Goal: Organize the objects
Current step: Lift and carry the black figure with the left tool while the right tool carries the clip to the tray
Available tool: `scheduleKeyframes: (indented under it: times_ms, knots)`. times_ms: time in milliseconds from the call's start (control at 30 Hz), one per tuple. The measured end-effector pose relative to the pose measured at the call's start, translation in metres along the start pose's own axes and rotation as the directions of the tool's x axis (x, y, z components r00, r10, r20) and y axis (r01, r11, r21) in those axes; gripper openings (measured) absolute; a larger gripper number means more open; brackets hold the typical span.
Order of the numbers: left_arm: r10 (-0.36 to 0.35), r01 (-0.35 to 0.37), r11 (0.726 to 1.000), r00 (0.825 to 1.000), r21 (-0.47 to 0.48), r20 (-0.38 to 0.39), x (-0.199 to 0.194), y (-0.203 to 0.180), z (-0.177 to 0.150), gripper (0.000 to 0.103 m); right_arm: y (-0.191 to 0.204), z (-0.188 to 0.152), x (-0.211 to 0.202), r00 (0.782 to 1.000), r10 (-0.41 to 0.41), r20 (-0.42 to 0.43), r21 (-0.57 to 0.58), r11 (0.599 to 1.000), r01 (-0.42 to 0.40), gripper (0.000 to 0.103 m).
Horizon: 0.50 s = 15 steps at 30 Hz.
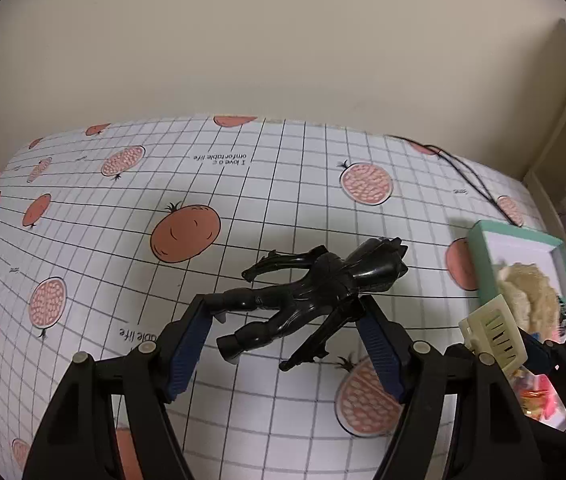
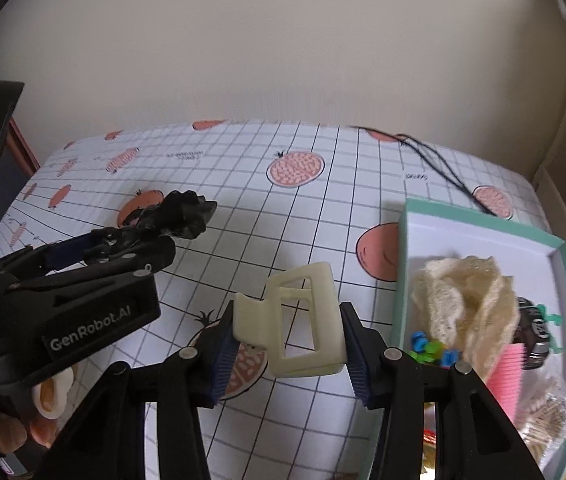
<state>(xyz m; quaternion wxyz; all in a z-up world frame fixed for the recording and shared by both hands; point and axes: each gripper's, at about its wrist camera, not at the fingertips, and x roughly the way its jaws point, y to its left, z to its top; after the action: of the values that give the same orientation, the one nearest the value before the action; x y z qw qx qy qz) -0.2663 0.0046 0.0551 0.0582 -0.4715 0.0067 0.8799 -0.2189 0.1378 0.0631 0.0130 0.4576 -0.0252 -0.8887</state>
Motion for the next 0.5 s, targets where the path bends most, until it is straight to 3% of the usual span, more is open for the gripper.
scheduleKeyframes:
  times_ms: [500]
  knots:
    - [-0.05,0.049,0.999,0.997,0.023,0.063,-0.07,-0.044,-0.025,0.075,-0.04,-0.02,-0.077,0.997,-0.066,0.04,0.059,0.996,0.064,0.05]
